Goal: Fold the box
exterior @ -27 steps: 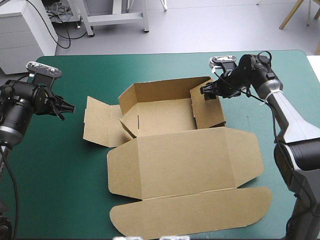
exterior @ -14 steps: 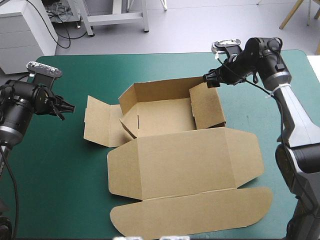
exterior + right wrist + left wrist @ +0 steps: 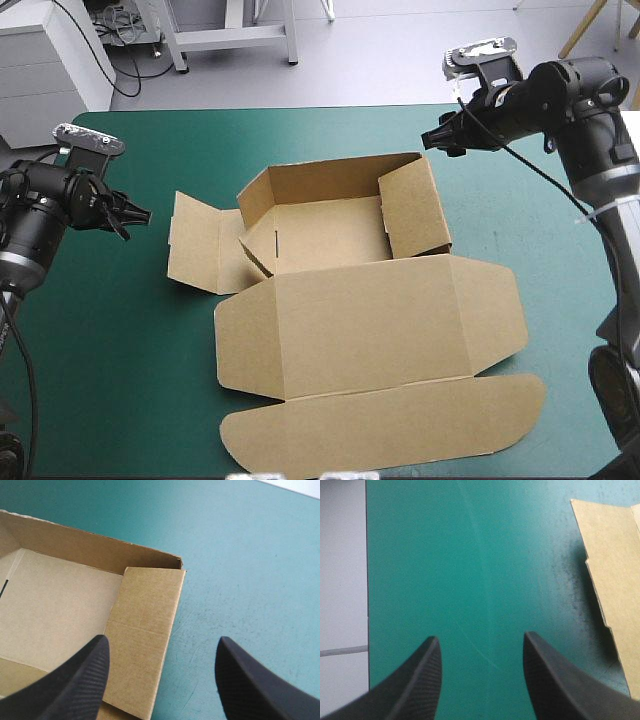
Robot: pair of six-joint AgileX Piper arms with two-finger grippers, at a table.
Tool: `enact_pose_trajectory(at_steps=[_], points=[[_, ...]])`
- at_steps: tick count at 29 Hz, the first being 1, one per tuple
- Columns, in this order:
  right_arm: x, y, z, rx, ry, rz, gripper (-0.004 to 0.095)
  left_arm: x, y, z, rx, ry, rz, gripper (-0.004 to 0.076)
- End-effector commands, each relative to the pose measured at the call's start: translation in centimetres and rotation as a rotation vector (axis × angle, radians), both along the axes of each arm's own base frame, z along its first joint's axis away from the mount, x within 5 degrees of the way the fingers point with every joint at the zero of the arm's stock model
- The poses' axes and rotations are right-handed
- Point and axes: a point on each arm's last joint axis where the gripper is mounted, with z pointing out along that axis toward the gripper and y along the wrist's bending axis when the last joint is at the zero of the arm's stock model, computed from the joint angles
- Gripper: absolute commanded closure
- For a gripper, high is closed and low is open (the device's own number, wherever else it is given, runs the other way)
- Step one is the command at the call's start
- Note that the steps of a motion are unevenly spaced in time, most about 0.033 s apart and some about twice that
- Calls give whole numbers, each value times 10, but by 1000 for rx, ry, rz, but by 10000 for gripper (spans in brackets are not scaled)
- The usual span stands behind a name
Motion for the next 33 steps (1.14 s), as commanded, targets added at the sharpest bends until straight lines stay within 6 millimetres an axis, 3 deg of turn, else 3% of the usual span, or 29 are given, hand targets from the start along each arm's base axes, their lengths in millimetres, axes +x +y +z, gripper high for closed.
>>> enact_pose_trajectory(at_steps=[1, 6, 10, 13, 24, 33], points=[[-36, 5, 42, 5, -165, 6, 346, -4, 1, 20, 4, -98, -4, 367], [-53, 23, 43, -8, -169, 37, 346, -5, 1, 20, 8, -95, -8, 367], [-47, 29, 12, -92, -82, 42, 346, -5, 1, 20, 8, -95, -8, 367], [-35, 26, -13, -133, -8, -4, 346, -5, 1, 20, 8, -95, -8, 367], [20, 12, -72, -37, 200, -40, 345, -4, 1, 20, 7, -98, -9, 367], [56, 26, -123, -1, 281, -18, 303, -4, 1, 20, 7, -98, -9, 367]])
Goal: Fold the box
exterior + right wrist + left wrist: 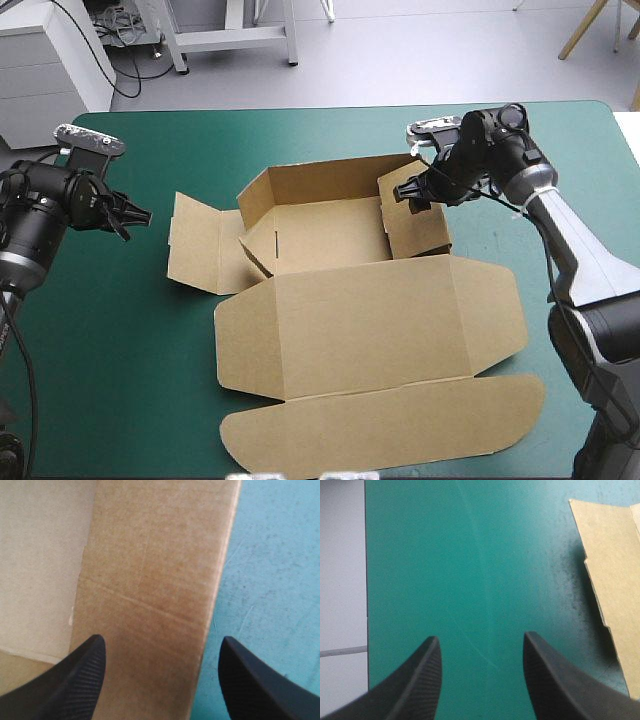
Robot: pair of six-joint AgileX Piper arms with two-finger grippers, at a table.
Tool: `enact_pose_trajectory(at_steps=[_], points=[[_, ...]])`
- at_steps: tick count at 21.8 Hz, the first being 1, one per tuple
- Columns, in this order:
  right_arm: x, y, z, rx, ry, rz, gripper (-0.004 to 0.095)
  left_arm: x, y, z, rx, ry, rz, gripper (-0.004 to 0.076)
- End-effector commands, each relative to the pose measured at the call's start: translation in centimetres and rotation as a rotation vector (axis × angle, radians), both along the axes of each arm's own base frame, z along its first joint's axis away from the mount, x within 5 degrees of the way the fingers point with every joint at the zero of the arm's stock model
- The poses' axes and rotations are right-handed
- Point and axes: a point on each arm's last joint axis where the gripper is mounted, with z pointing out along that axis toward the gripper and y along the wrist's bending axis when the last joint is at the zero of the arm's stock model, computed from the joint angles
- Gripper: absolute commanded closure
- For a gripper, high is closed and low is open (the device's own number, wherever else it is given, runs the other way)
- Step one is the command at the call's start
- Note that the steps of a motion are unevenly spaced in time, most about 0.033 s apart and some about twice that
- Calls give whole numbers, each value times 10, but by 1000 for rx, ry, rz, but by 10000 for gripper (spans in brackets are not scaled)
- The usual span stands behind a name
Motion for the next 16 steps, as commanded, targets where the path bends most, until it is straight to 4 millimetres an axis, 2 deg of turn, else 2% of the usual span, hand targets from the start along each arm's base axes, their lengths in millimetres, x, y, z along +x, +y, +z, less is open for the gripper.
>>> enact_pose_trajectory(at_steps=[1, 5, 6, 8, 10, 11, 16], points=[[4, 0, 12, 20, -73, -1, 303, -5, 1, 20, 8, -97, -6, 367], [13, 2, -6, 12, -37, -9, 340, -4, 1, 20, 5, -101, -2, 367], [15, 3, -10, 11, -35, -10, 397, -4, 1, 20, 5, -101, -2, 367], [17, 3, -10, 9, -48, -13, 584, -4, 1, 20, 8, -98, -6, 367], [18, 3, -10, 5, -63, 2, 885, -4, 1, 20, 8, -98, -6, 367], [19, 3, -8, 17, -80, -11, 911, -4, 1, 20, 8, -98, -6, 367], [19, 1, -4, 30, -98, -20, 922, -4, 1, 20, 8, -98, -6, 367]])
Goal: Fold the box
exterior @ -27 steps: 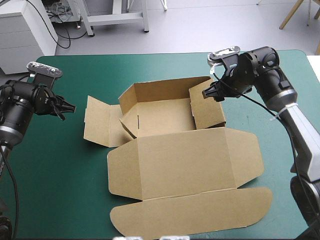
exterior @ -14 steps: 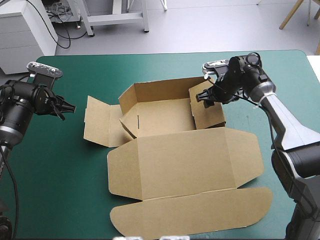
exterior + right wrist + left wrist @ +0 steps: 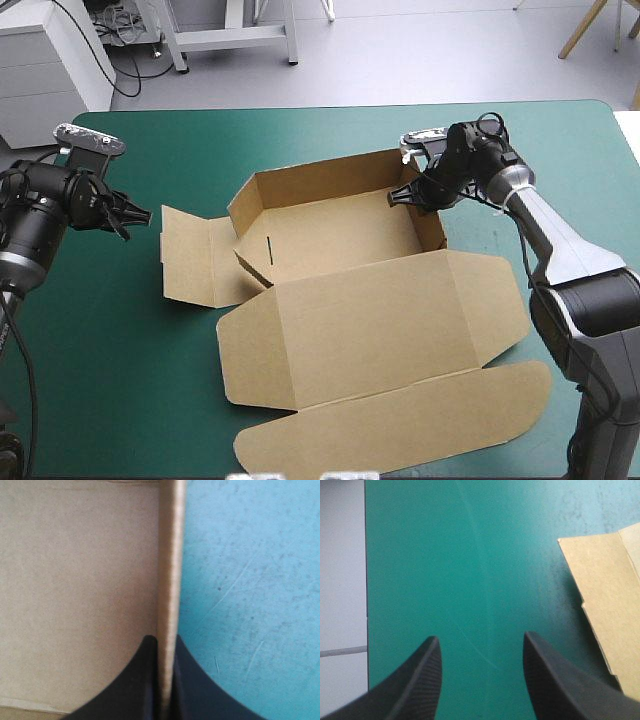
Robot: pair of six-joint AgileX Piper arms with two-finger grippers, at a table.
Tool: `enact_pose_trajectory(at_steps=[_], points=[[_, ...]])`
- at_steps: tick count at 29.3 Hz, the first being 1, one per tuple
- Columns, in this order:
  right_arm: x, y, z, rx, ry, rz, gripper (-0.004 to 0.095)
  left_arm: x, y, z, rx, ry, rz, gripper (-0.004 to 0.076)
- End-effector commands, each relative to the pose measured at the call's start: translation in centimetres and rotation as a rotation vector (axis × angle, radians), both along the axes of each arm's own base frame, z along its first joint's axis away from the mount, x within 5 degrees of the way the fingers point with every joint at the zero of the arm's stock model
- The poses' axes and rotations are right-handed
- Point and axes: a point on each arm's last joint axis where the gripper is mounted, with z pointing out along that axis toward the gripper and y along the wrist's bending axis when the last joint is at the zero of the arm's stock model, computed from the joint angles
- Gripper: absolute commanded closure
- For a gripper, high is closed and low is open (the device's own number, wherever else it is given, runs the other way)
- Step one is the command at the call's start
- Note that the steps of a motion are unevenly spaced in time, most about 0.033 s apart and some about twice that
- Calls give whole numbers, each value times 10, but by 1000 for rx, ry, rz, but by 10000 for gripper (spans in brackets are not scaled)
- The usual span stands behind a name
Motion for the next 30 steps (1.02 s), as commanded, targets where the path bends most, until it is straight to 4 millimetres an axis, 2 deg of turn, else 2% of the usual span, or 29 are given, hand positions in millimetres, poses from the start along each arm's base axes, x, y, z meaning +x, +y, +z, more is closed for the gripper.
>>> enact_pose_trajectory(at_steps=[1, 6, 12, 18, 22, 30], points=[[-7, -9, 43, 38, -127, -15, 922, -4, 1, 20, 8, -98, -6, 367], [-15, -37, 76, 69, -234, -54, 922, -4, 1, 20, 8, -100, -7, 367], [-40, -79, 127, 175, -355, -88, 922, -1, 0, 21, 1, -133, -19, 367], [-63, -106, 161, 277, -456, -118, 922, 9, -4, 9, -41, -95, -21, 367], [-72, -112, 170, 309, -466, -104, 922, 19, -7, -3, -71, -63, -22, 367], [-75, -104, 174, 407, -453, -53, 922, 37, -27, -17, -274, -77, -101, 367]])
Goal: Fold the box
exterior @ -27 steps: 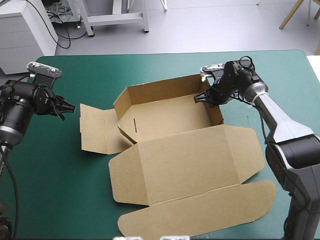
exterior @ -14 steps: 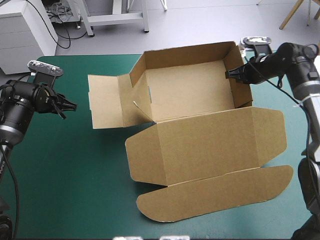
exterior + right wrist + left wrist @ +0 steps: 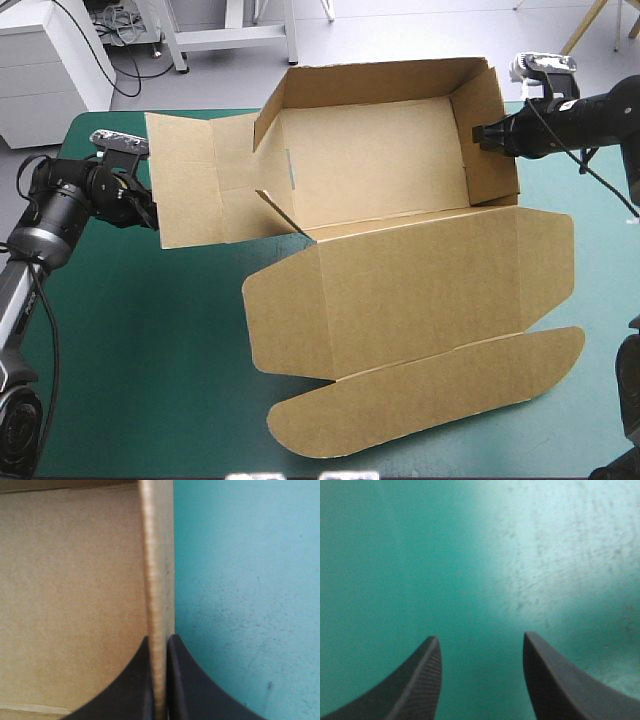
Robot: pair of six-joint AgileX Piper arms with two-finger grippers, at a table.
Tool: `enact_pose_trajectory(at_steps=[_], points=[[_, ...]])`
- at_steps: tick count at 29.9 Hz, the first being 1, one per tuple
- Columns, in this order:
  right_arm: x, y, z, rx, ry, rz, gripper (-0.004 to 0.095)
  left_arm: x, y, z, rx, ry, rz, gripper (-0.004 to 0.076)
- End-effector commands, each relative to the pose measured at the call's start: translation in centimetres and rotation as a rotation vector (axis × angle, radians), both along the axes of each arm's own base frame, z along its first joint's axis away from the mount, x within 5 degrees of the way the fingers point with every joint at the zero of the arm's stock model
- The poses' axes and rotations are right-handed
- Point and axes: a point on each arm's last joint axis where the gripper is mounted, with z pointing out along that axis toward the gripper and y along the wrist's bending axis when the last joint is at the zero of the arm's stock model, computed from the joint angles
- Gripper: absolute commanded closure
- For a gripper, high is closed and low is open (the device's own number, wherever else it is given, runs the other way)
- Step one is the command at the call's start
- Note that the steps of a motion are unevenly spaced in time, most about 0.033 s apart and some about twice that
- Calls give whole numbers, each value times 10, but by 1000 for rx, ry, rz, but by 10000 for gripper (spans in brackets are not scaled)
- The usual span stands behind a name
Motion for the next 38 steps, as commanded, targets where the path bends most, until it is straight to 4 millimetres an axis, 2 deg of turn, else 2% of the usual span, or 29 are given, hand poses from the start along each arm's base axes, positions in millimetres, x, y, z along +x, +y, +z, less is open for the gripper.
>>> enact_pose_trajectory(at_steps=[1, 9, 21, 27, 30, 38], points=[[-15, 5, 34, 85, -130, -3, 922, 4, -10, 18, -117, -119, -42, 367], [-12, 5, 33, 84, -139, -6, 922, 11, -33, 13, -344, -113, -148, 367], [-10, 3, 34, 83, -167, -24, 922, 6, -65, 35, -689, -211, -395, 367], [1, 2, 22, 85, -128, -26, 922, -3, -78, 50, -880, -241, -538, 367], [6, 2, 16, 103, -110, -26, 922, -6, -82, 57, -972, -247, -570, 367], [11, 2, 12, 112, -101, -27, 922, -7, -84, 67, -1076, -296, -590, 367]])
